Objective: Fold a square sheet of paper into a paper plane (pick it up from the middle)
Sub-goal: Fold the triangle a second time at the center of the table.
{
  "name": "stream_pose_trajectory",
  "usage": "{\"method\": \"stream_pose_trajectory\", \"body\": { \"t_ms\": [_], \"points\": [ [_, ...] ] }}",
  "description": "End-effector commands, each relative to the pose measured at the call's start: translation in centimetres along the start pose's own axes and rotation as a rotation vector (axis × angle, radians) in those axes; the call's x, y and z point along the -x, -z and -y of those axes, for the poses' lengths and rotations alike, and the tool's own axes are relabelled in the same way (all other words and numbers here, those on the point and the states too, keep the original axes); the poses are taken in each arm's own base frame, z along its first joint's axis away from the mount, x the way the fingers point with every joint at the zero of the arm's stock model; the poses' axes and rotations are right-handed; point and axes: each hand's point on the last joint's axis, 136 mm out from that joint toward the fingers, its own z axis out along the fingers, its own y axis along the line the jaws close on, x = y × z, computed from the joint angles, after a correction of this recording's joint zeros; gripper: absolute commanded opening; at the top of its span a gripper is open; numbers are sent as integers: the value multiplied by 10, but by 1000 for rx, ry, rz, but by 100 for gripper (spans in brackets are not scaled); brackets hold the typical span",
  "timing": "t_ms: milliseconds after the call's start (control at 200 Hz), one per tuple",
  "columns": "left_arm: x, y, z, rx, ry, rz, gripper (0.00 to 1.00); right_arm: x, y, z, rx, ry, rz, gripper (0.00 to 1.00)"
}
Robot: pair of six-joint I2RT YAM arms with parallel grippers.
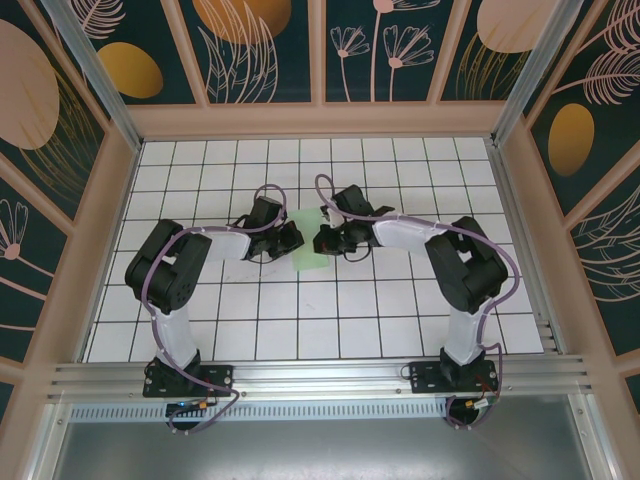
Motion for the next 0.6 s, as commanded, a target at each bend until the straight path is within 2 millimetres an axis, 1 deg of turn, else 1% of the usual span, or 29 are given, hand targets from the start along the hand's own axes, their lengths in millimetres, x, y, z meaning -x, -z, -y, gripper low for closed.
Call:
{"method": "stream_pose_trajectory", "body": {
  "t_ms": [0, 60, 180, 415, 510, 590],
  "points": [
    [-11, -7, -34, 86, 25, -28, 7, 2, -11, 9, -52, 5, -25, 0],
    [-11, -7, -34, 85, 26, -29, 7, 5, -16, 9, -56, 11, -38, 0],
    [-12, -7, -34, 83, 26, -31, 7, 4, -28, 10, -62, 26, -69, 0],
    [-14, -7, -38, 96, 36, -36, 7, 8, -38, 17, -79, 34, -78, 0],
    [-14, -7, -41, 112, 40, -33, 7, 5, -40, 23, -97, 40, -94, 0],
    [-14, -7, -42, 117, 43, -33, 7, -2, -41, 28, -102, 54, -122, 0]
  ]
}}
